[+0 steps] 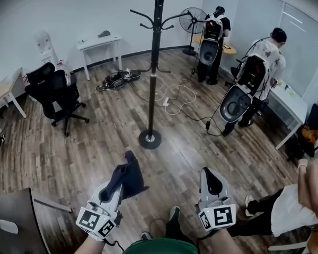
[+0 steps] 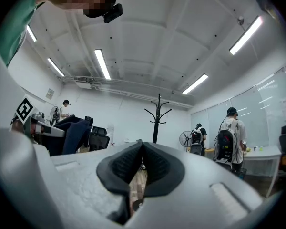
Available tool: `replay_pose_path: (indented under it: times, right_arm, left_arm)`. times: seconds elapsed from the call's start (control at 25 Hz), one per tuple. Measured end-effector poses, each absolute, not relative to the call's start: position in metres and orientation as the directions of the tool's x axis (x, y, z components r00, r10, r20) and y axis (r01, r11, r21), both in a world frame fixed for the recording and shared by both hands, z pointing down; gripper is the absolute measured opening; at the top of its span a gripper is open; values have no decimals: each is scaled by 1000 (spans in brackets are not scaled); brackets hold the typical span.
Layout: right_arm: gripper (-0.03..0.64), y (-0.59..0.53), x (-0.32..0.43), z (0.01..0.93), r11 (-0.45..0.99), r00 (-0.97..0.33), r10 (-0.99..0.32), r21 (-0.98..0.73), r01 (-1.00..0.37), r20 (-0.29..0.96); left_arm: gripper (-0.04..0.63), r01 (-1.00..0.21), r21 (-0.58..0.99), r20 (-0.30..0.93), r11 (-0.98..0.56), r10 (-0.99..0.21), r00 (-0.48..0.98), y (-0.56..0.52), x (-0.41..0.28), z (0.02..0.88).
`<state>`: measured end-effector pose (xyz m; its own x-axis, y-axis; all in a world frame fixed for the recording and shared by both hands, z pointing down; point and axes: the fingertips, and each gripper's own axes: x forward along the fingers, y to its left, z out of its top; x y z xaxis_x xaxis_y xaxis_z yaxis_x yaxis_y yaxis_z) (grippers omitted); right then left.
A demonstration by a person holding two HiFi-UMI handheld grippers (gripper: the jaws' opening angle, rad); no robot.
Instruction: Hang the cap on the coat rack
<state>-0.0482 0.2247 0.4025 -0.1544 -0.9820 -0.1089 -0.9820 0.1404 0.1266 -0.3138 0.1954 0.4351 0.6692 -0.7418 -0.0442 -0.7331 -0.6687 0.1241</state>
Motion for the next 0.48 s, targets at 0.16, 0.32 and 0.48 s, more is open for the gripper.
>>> replay_pose_path:
  times: [0.16,0.32,0.48]
  right_arm:
    - [3,189,-34,406,177,-190,-975,110,-978,-115]
    - [3,148,-12,405,220,-230,-965,94,-971,-125]
    - [3,105,23,403,253,-262,-955,79,-964,-137]
  left_arm:
    - [21,-753,110,-50,-648,-761,647,170,-297,429]
    - [21,-779,89,-46,-620,-784,619,138,-274,422]
    - [21,-806,74,-51,-587,-809,585,103,-241,416]
